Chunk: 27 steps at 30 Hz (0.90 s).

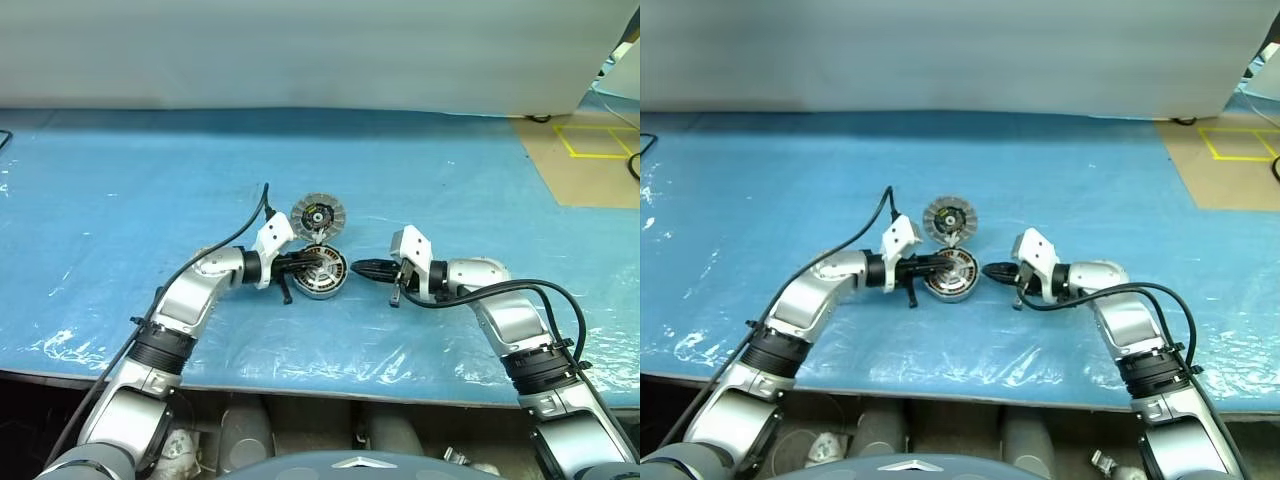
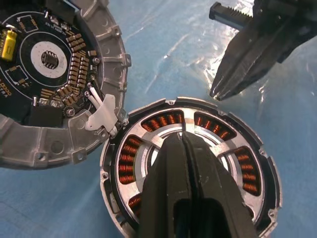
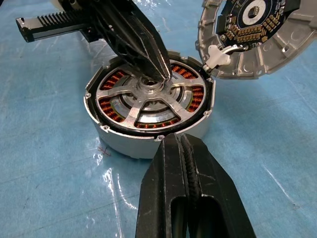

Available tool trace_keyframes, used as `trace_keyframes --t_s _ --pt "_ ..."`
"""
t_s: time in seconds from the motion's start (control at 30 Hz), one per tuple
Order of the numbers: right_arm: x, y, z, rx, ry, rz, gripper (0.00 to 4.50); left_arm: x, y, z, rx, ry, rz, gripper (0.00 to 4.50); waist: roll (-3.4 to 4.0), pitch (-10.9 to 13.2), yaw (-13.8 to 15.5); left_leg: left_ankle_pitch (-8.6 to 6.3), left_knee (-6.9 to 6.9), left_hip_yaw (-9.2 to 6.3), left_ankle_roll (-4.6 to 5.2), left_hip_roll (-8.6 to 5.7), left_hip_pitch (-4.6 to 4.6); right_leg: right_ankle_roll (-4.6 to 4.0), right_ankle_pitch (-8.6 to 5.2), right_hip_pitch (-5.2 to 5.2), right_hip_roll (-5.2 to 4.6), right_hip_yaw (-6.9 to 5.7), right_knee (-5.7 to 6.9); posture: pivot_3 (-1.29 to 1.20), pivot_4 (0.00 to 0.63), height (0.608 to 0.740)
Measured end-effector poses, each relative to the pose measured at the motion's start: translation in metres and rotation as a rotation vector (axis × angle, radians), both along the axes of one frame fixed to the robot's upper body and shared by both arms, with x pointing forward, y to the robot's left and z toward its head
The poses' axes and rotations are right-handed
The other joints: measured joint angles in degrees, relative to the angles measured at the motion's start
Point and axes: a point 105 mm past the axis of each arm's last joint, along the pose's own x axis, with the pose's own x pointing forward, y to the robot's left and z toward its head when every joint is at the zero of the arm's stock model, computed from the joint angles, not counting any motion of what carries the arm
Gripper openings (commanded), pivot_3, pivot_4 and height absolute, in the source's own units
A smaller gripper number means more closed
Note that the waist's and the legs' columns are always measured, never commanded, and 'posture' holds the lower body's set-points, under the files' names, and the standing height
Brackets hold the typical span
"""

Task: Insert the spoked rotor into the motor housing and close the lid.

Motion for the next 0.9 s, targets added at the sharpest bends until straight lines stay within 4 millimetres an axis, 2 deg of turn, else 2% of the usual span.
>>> trace_keyframes --t_s 0.2,0.3,0.37,0.47,0.6,0.7,0.77,0.9 --pt "0.0 0.001 0.0 0.005 -0.001 -0.005 0.0 0.005 0.004 0.005 -0.095 0.03 0.049 0.04 0.0 0.01 -0.01 0.0 0.0 0.0 -0.01 0.0 -0.03 0.0 0.0 -0.03 0.01 0.01 0.01 0.0 0.15 0.74" --pt "0.0 0.001 -0.001 0.006 0.0 -0.006 0.0 0.009 0.016 0.024 -0.223 0.042 0.083 0.04 -0.01 0.01 -0.05 0.01 -0.01 0.0 -0.01 0.02 -0.09 0.0 0.0 -0.12 0.04 0.0 0.02 0.0 0.15 0.74" --pt "-0.001 0.001 0.0 0.006 -0.002 -0.004 0.0 0.013 0.029 0.045 -0.298 0.015 0.1 0.04 -0.01 0.01 0.0 0.0 -0.02 0.01 -0.01 0.02 -0.12 0.0 0.0 -0.13 0.04 -0.02 0.01 0.0 0.15 0.74" --pt "-0.004 0.003 0.004 0.01 -0.017 0.008 0.0 0.021 0.046 0.061 -0.296 -0.04 0.14 0.04 0.0 0.01 0.01 0.0 -0.01 0.0 0.0 0.0 -0.11 0.0 0.0 -0.12 0.02 -0.01 0.0 0.0 0.15 0.74" --pt "-0.008 0.002 0.007 0.012 -0.027 -0.003 0.0 0.046 0.071 0.07 -0.26 -0.108 0.234 0.04 0.0 0.01 0.1 0.01 0.01 0.0 -0.01 0.0 -0.09 0.0 0.0 -0.08 0.01 -0.01 0.02 0.0 0.15 0.74" --pt "-0.011 0.004 0.009 0.012 -0.032 -0.009 0.0 0.073 0.086 0.069 -0.197 -0.17 0.335 0.04 -0.01 0.01 0.19 0.01 0.03 -0.03 -0.02 -0.03 -0.11 0.01 0.0 -0.06 0.0 -0.01 0.01 0.0 0.15 0.74" --pt "-0.016 0.007 0.011 0.018 -0.04 -0.01 0.0 0.089 0.086 0.069 -0.168 -0.202 0.375 0.04 -0.02 0.02 0.3 0.01 0.03 -0.05 -0.02 -0.04 -0.16 0.02 0.01 -0.07 0.0 -0.02 -0.03 0.0 0.15 0.74" --pt "-0.026 0.013 0.016 0.036 -0.049 -0.022 0.0 0.108 0.054 0.07 -0.158 -0.22 0.325 0.04 -0.04 0.03 0.85 0.02 0.03 -0.13 -0.03 -0.06 -0.27 0.04 0.02 -0.09 -0.02 -0.02 -0.03 0.0 0.15 0.74"
